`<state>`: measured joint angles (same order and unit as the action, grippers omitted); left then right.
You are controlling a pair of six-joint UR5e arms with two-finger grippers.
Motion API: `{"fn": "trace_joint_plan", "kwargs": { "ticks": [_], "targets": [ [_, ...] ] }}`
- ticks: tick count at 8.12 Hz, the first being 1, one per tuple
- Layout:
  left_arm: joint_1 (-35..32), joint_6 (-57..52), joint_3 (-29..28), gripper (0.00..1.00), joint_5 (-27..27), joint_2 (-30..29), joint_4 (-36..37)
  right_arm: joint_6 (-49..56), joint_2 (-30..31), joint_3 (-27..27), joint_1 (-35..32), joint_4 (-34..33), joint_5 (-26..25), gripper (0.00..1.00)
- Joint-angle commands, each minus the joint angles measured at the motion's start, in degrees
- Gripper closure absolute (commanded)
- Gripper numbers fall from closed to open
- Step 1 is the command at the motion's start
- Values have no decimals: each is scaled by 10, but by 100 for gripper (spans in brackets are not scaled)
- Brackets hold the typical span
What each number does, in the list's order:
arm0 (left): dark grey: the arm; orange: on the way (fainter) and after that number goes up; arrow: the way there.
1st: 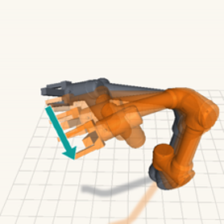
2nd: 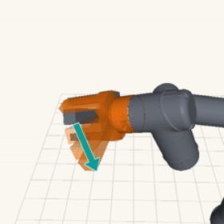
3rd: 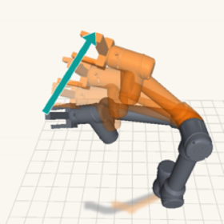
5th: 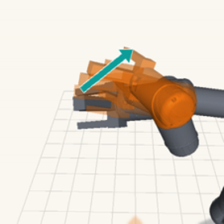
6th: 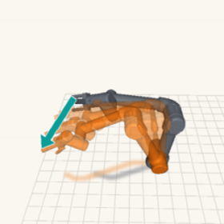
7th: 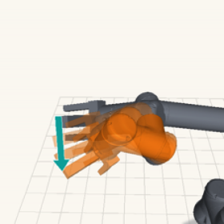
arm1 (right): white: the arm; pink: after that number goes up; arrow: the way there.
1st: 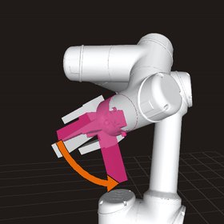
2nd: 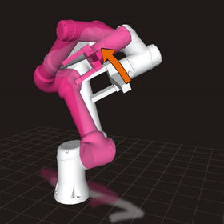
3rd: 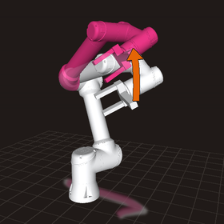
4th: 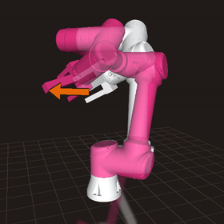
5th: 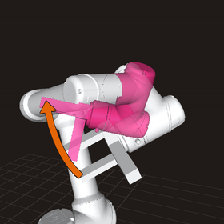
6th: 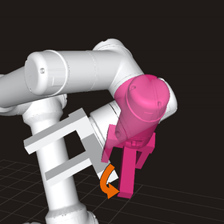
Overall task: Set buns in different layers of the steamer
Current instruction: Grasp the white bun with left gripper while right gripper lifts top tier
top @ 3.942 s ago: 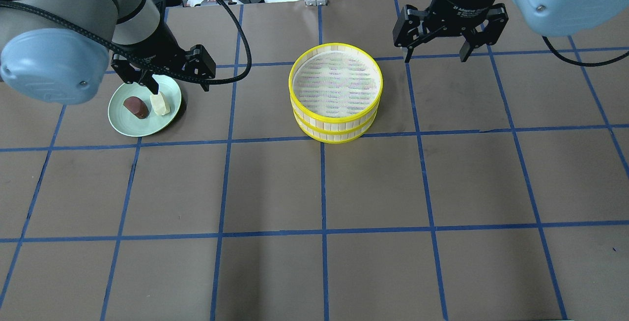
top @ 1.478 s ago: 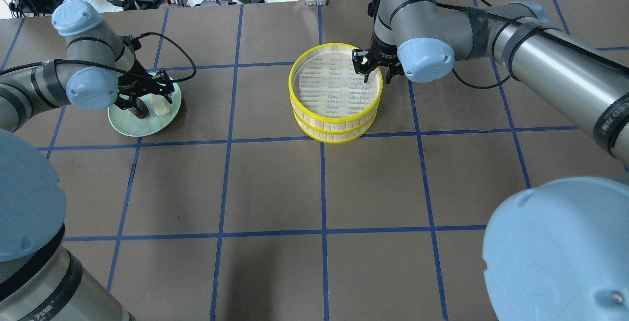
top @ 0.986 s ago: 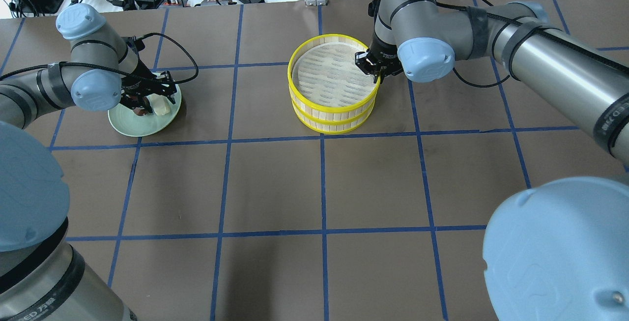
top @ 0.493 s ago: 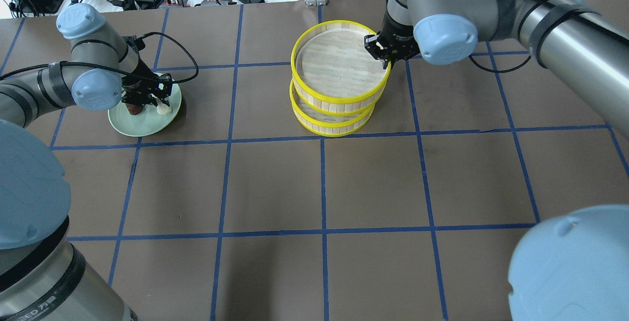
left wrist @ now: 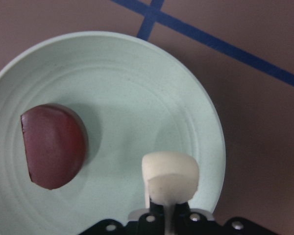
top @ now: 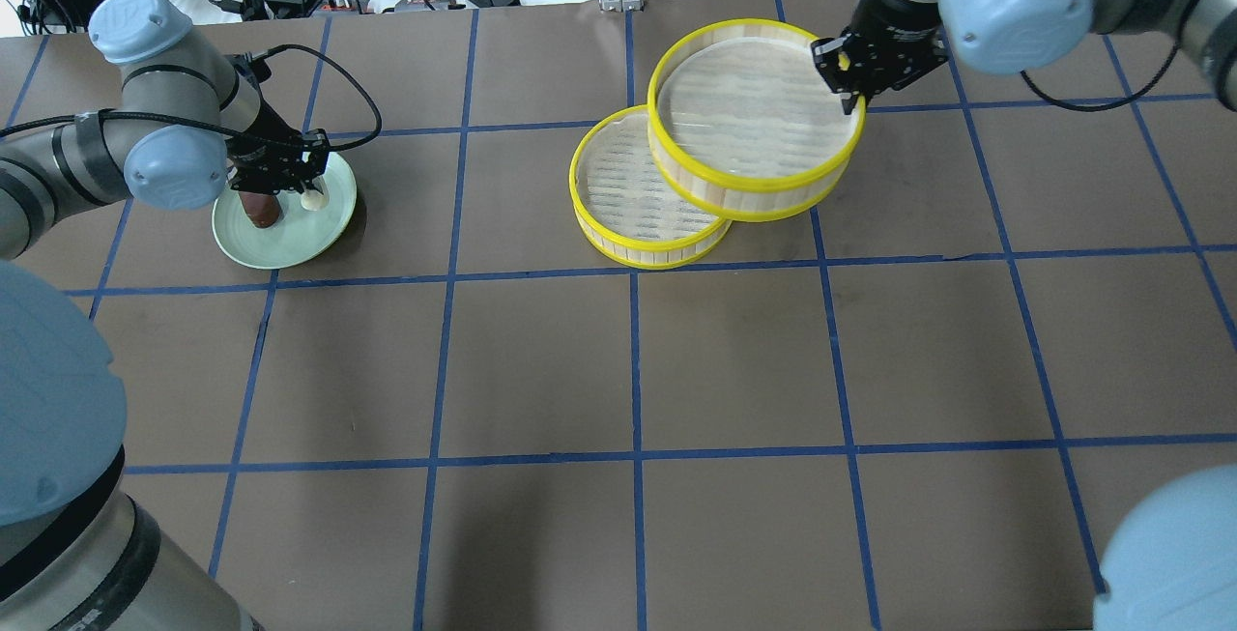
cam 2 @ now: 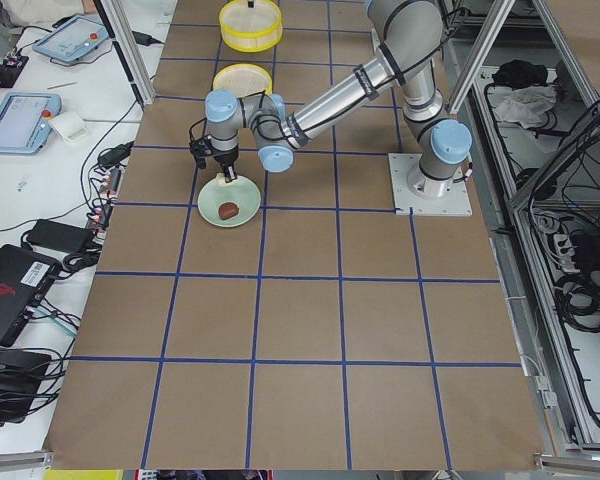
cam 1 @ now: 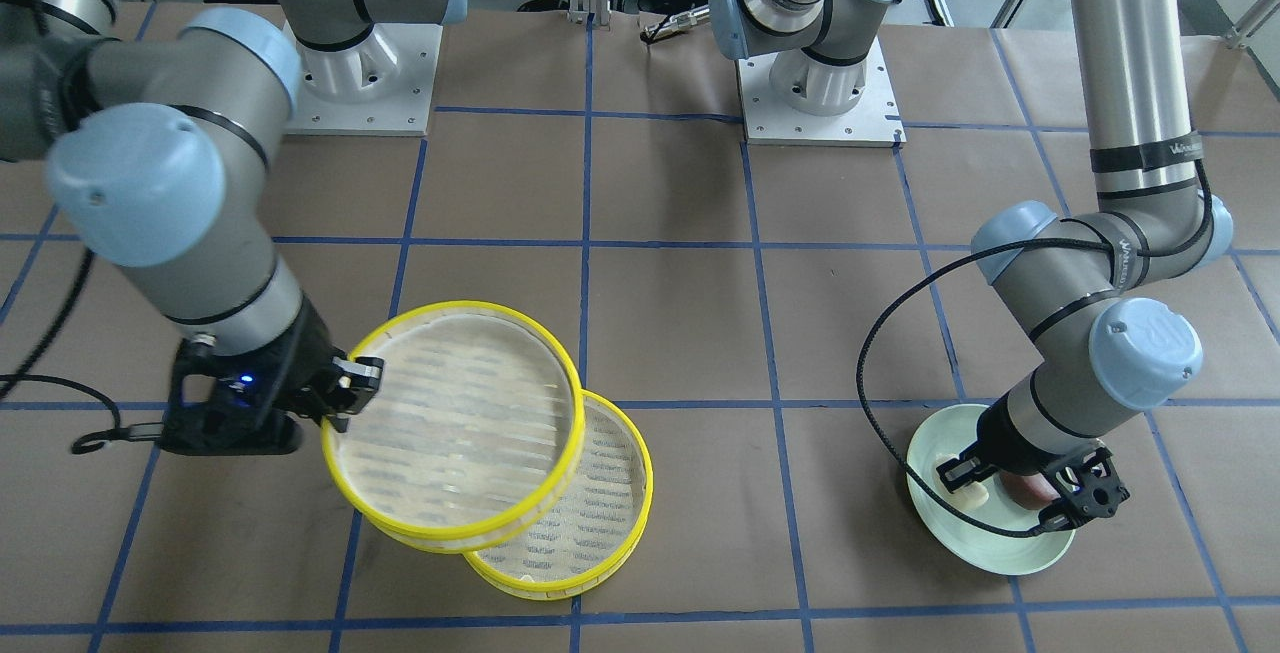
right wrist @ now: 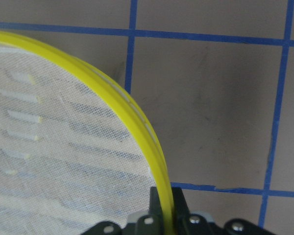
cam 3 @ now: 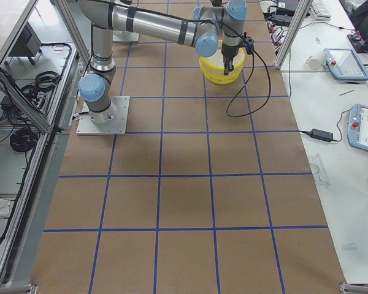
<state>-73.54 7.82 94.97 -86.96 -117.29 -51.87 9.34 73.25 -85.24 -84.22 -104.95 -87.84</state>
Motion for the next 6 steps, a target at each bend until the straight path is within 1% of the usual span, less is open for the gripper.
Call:
{"fn": "trace_joint_plan", "kwargs": {
  "ticks": [1, 3, 5, 6],
  "targets": [
    [-32, 2, -6, 100, 54, 43, 6, 91, 7, 0, 49, 19, -3, 100],
    [-94, 5, -16, 100, 58, 46, 46, 92, 7, 0, 49, 18, -4, 100],
    [-168, 4, -15, 100, 63, 45, 68, 92, 6, -1, 51, 18, -4, 100],
    [-199, 1, -17, 100, 82, 46, 70, 94, 6, -1, 51, 18, -5, 100]
  ]
}}
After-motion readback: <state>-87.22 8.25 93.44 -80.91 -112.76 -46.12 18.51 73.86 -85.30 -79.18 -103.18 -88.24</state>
